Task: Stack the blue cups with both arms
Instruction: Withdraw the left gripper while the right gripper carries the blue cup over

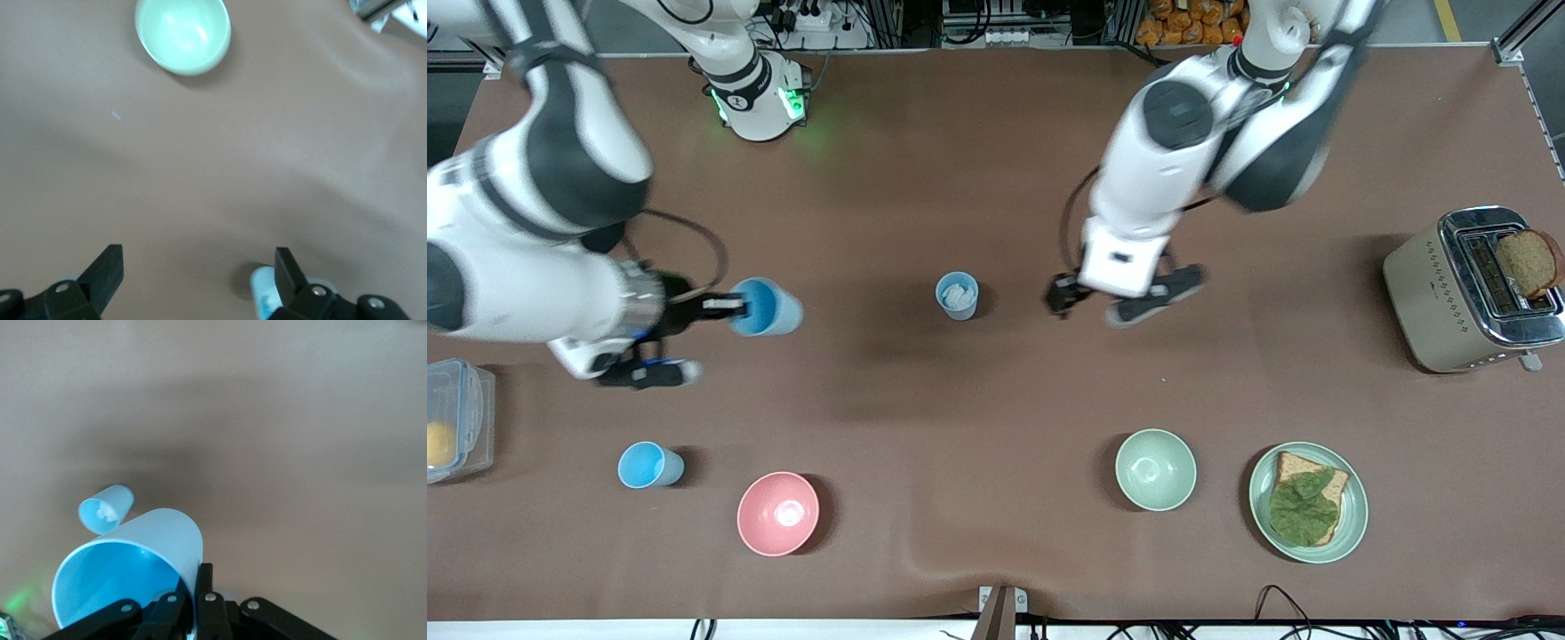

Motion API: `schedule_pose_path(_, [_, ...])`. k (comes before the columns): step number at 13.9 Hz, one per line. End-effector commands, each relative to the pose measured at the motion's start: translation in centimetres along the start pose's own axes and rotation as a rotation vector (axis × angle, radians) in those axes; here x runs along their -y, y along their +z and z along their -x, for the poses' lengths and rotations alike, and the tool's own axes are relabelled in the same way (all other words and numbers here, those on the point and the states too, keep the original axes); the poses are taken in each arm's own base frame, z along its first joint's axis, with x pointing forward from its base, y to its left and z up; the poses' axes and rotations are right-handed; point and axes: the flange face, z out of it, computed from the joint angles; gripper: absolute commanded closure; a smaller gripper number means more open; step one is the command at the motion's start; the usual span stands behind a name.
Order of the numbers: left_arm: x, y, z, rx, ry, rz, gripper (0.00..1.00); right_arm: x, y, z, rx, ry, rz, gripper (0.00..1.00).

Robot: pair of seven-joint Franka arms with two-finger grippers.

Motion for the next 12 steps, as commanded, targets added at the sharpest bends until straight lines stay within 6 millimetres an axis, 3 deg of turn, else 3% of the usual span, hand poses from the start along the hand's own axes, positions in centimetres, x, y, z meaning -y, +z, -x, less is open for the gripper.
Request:
schedule_pose_path(1, [6.8, -4.8, -4.6, -0.023, 0.124, -0.053, 0.0, 4.2, 1.6, 1.4, -0.026, 0.104, 0.01, 1.0])
schedule_pose_path(3, [12.0, -8.4, -8.2, -0.038, 0.21, -0.072, 0.0, 6.6, 3.0, 1.8, -0.034, 0.172, 0.009, 1.0])
schedule_pose_path(5, [15.7, -10.7, -10.0, -0.037, 0.262, -0.09, 0.0, 10.0, 6.2, 2.5, -0.035, 0.24, 0.019, 1.0])
schedule_pose_path(6, [17.2, -11.6, -10.5, -0.03, 0.27, -0.098, 0.0, 11.5, 9.0, 3.0, -0.044, 0.273, 0.032, 1.0])
schedule_pose_path(8, [19.6, -12.9, -11.3, -0.02, 0.243, -0.104, 0.0, 12.3, 13.7, 2.9, -0.08, 0.348, 0.01, 1.0])
schedule_pose_path(12, [23.3, -14.1, -13.0, -0.01, 0.315, -0.11, 0.0, 14.0, 17.6, 4.3, -0.086, 0.453, 0.011, 1.0])
